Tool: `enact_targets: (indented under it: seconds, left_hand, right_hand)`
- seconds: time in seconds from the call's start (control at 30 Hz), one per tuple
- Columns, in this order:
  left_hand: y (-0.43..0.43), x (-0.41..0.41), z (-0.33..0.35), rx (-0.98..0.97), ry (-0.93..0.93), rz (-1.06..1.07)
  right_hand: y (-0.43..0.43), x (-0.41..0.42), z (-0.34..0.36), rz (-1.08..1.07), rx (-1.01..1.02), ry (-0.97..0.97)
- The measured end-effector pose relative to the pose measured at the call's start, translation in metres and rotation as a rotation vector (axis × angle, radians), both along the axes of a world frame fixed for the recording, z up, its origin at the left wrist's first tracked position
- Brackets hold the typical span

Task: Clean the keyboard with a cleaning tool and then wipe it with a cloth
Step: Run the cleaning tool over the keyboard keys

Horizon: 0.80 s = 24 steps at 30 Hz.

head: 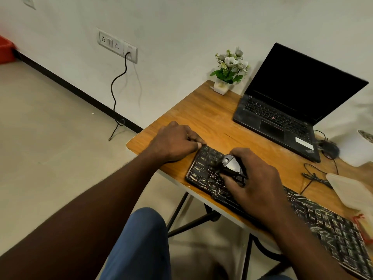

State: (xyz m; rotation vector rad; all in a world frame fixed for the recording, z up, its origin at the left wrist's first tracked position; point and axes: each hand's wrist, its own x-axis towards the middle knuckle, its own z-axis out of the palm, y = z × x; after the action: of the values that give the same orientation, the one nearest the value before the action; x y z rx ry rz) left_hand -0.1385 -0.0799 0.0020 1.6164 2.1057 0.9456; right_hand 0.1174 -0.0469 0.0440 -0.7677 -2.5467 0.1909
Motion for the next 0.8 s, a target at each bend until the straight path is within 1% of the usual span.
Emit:
enact_targets:
  seconds: [0.1,0.23,0.3,0.4,0.47,0.53,0.7,0.8]
  left_hand:
    - [-0.003,0.002,0.0,0.003,-0.004,-0.01]
    - [-0.004,0.001,0.004,-0.046,0.057,-0.035]
    - [-0.003,0.0,0.003,-0.022,0.062,-0.025]
    - [0.0,-0.001,-0.002,-0.01,0.063,-0.035]
    - [0.001,-0.002,-0.004,-0.007,0.073,-0.038]
    - [0.002,-0.003,-0.004,-0.004,0.07,-0.044]
    - [-0.001,0.0,-0.001,-0.02,0.089,-0.044]
    - [-0.001,0.001,0.0,-0.042,0.108,-0.036]
  right_hand:
    - [-0.008,-0.026,-0.007,0.045,-0.016,0.047]
    - [-0.011,-0.051,-0.008,0.104,-0.05,0.069]
    - [-0.009,-0.042,-0.003,0.097,-0.047,0.059]
    - [-0.001,-0.007,0.001,0.008,-0.05,0.029]
    - [0.001,0.013,0.003,-0.06,-0.075,0.047]
    - [-0.001,0.015,0.0,-0.075,-0.09,0.079]
    - [-0.009,-0.034,-0.009,0.02,-0.081,0.121]
    - [-0.008,-0.049,-0.007,0.088,-0.089,0.108]
